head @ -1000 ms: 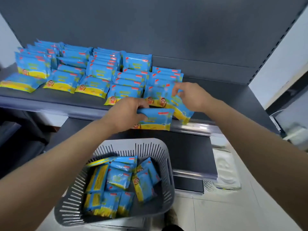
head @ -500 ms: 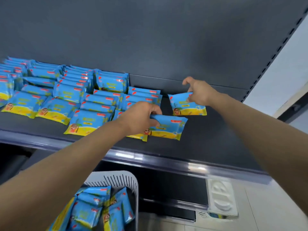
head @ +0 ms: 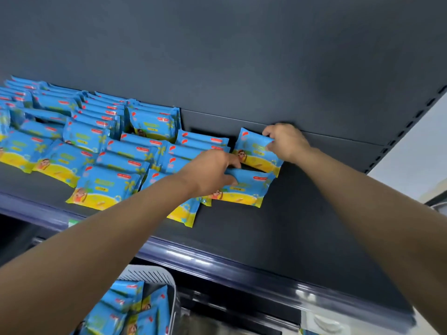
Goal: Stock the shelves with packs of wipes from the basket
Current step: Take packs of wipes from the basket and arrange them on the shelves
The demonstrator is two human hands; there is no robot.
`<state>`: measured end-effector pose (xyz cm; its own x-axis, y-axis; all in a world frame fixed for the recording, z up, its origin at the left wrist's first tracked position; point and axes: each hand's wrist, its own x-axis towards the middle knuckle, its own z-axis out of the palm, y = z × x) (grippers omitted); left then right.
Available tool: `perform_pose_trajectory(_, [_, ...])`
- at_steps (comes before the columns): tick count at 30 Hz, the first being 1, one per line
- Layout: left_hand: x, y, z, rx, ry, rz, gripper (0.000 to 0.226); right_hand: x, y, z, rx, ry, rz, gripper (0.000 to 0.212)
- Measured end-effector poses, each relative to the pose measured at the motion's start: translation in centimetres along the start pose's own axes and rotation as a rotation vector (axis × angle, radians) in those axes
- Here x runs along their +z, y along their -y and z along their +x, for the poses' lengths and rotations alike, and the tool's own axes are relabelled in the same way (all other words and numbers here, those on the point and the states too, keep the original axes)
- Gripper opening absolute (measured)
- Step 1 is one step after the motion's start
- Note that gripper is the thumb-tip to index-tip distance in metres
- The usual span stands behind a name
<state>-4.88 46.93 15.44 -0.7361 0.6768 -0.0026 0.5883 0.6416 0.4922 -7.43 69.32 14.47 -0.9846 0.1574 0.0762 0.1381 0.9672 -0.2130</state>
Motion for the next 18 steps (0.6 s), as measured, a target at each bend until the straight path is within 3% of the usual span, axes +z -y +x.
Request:
perform_pose_trajectory(11, [3.0, -0.4, 7.9, 0.027, -0.066, 0.377, 0.034, -3.1, -0.5, -1.4, -0.108, -0.187, 0.104, 0.026])
perform_pose_trajectory(18, [4.5, 0.5, 9.3, 0.021, -0.120, 0.476, 0.037, -3.4, -0.8, -3.7, -0.122, -0.185, 0.080, 0.027])
